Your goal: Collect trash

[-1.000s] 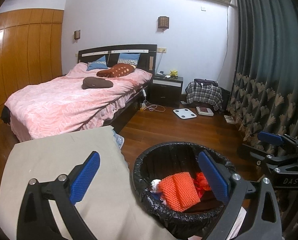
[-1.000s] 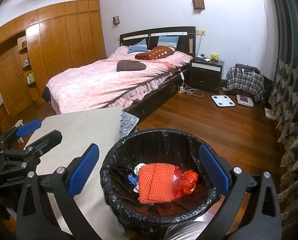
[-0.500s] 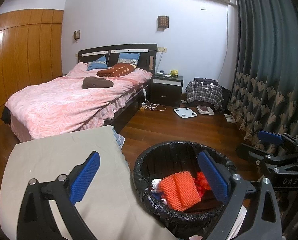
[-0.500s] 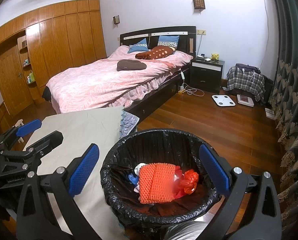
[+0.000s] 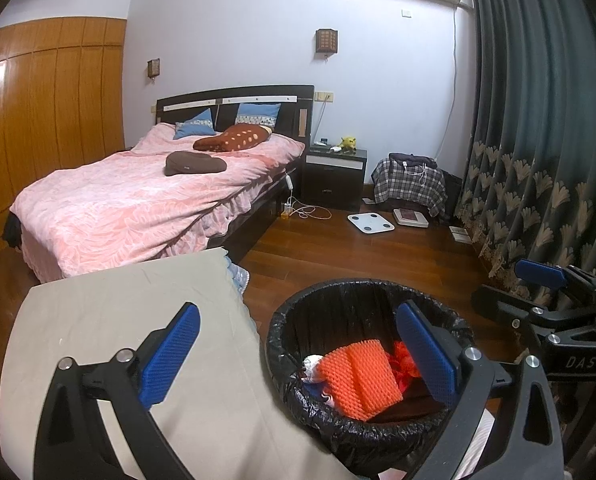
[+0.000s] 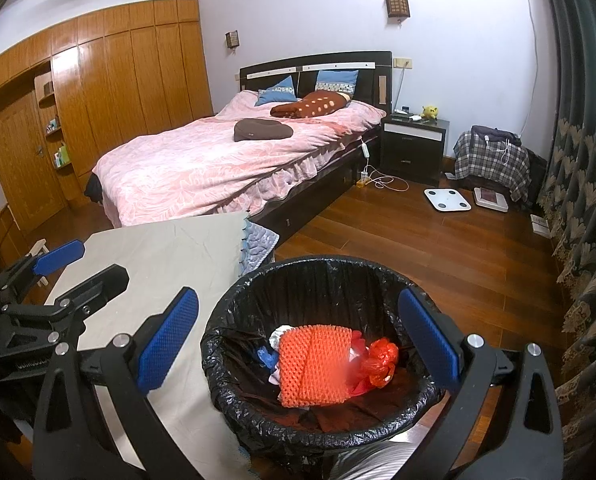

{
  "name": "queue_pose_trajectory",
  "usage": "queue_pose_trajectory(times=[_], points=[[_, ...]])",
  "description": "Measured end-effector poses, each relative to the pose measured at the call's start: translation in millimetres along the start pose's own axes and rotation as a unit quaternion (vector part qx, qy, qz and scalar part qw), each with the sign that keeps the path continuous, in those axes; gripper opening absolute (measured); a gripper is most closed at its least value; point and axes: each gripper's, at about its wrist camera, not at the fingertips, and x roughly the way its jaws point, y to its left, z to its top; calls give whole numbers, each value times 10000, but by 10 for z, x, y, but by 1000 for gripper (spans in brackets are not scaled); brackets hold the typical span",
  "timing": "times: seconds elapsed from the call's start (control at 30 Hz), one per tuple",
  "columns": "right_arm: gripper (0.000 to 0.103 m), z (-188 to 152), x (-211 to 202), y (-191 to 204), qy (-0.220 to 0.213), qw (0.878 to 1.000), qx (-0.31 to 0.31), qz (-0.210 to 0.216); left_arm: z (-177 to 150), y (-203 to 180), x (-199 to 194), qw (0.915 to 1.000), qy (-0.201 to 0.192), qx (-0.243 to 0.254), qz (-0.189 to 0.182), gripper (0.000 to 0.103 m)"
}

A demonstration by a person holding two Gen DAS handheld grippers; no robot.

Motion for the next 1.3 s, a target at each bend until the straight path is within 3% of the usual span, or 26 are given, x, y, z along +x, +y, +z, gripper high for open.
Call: queue_pose_trajectory(times=[1.3], points=[[97, 16, -1, 0, 10, 10000, 1, 5, 10, 7, 13, 10000, 22, 12, 3, 97]])
